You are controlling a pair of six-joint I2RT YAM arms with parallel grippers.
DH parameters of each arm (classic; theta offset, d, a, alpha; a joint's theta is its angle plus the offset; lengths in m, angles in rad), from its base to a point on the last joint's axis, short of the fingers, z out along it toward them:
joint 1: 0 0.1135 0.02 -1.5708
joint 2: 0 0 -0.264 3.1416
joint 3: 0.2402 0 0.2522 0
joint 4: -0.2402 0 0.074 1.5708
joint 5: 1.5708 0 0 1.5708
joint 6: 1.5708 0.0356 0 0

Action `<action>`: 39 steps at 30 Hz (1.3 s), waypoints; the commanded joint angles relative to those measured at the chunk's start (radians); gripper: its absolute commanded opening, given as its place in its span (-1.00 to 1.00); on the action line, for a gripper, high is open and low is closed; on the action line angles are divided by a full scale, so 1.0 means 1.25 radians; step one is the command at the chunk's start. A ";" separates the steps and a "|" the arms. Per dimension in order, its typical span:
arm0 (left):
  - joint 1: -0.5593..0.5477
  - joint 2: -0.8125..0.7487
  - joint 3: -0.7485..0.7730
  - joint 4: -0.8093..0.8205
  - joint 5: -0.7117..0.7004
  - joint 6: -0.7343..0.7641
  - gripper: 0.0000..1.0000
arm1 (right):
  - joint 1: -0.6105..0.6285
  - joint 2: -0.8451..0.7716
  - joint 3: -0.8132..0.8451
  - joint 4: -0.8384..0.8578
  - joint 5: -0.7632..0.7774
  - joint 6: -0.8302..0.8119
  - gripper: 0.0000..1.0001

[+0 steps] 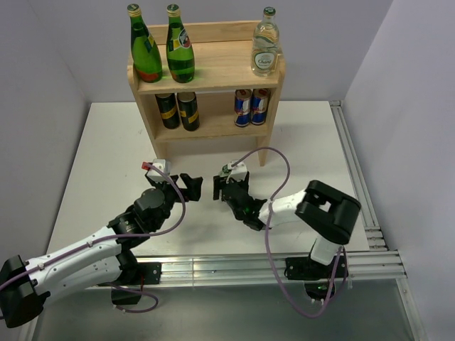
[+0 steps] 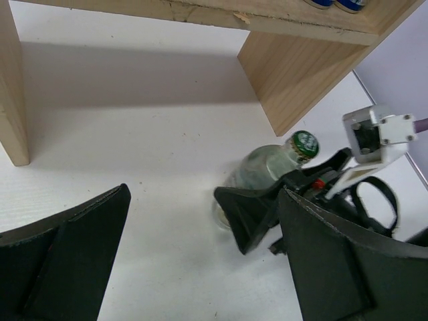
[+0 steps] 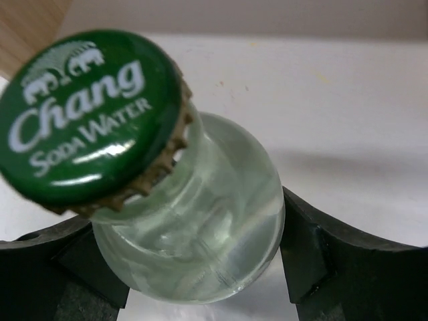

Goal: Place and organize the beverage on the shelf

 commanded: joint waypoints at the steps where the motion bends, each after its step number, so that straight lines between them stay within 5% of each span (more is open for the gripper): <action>1: 0.005 -0.018 -0.005 -0.002 -0.006 0.004 0.99 | 0.017 -0.158 0.025 -0.044 0.051 -0.020 -1.00; 8: 0.010 -0.023 -0.005 -0.012 -0.002 -0.002 0.99 | 0.039 -0.415 0.167 -0.291 0.053 -0.078 -1.00; 15: 0.014 -0.018 -0.001 -0.011 0.004 -0.008 0.99 | 0.048 -0.488 0.413 -0.444 0.021 -0.204 -1.00; 28: 0.015 -0.029 -0.005 -0.015 0.009 -0.012 0.99 | 0.046 -0.266 0.981 -0.619 0.027 -0.446 -1.00; 39: 0.017 -0.049 -0.015 -0.021 0.017 -0.018 0.99 | -0.095 -0.079 1.303 -0.779 -0.033 -0.407 -1.00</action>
